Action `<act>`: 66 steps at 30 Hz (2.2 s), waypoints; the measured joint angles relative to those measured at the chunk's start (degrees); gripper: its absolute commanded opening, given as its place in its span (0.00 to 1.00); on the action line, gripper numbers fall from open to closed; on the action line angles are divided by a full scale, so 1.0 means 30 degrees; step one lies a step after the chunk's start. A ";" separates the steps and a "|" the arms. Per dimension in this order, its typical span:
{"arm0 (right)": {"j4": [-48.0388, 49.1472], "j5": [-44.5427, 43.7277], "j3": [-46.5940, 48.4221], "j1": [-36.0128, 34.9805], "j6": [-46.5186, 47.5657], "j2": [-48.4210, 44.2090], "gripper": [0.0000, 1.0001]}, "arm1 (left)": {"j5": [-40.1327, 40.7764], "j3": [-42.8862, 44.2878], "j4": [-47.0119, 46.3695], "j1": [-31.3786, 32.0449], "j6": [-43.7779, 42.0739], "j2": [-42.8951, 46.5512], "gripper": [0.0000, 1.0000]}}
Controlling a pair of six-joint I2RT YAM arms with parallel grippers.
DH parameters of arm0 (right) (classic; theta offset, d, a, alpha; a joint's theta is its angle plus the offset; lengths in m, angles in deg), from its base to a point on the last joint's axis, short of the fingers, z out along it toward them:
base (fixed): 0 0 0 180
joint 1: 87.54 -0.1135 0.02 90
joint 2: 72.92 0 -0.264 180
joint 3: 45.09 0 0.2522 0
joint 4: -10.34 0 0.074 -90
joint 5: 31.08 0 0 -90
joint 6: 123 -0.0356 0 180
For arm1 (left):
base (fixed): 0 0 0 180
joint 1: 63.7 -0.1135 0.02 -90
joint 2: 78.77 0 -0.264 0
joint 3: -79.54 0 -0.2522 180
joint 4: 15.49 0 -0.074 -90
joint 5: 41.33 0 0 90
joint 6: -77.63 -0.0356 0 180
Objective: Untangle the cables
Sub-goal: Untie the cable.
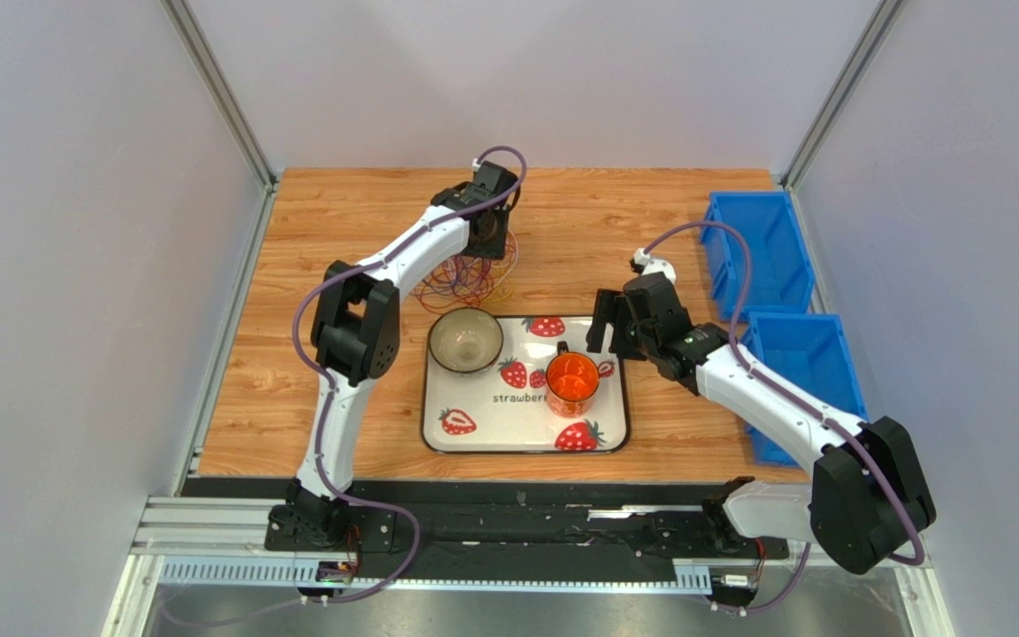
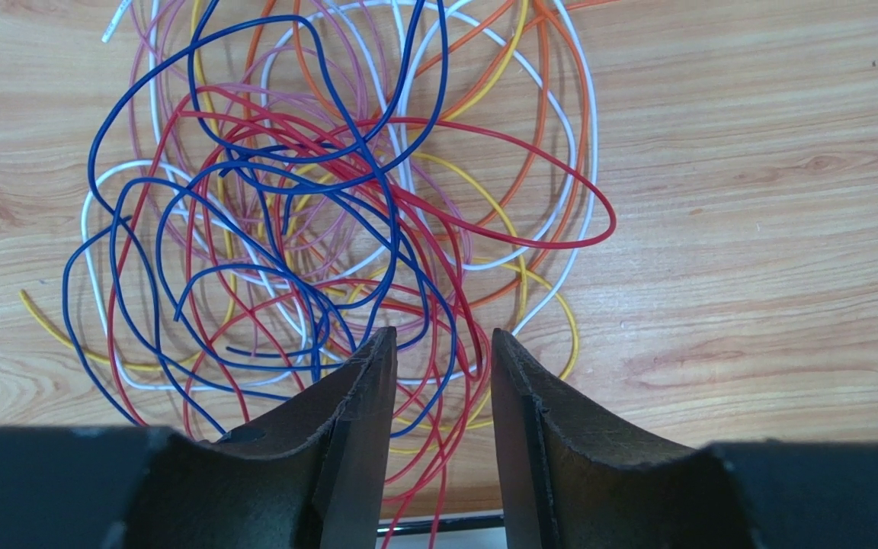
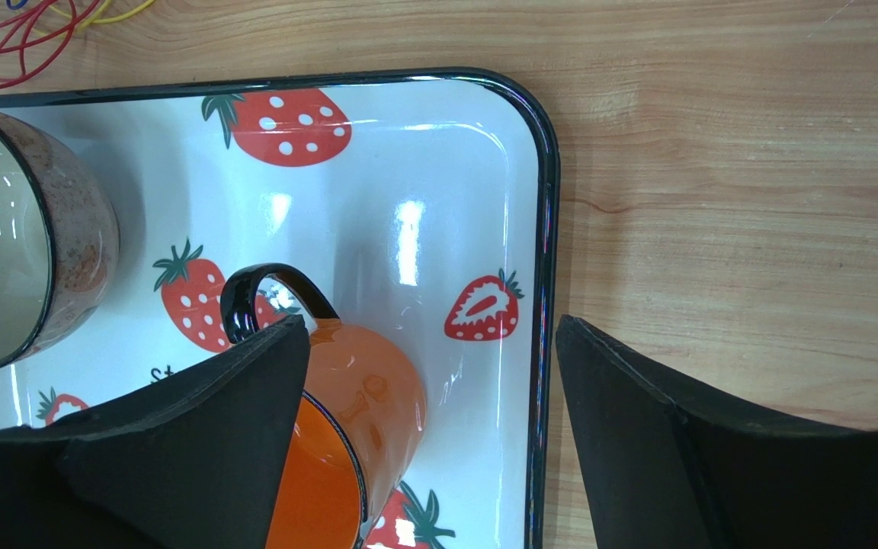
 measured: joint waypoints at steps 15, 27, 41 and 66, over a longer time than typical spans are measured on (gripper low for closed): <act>-0.0474 -0.0044 0.0000 0.0000 0.0087 -0.0525 0.83 | -0.0226 0.1180 -0.0219 0.0109 0.0146 -0.1049 0.00; -0.1188 0.0080 0.0459 0.0000 0.0087 -0.1727 0.83 | -0.0342 0.3439 0.2295 0.0117 -0.0372 0.0364 0.00; -0.1574 0.1435 0.0794 0.0000 0.0350 -0.5355 0.83 | -0.3191 1.0207 0.2776 0.0131 -0.0707 0.7970 0.00; 0.6011 0.6637 0.1727 -0.0182 0.3424 -0.1836 0.82 | -1.0506 0.2718 -0.0291 -0.1996 0.3147 0.7359 0.00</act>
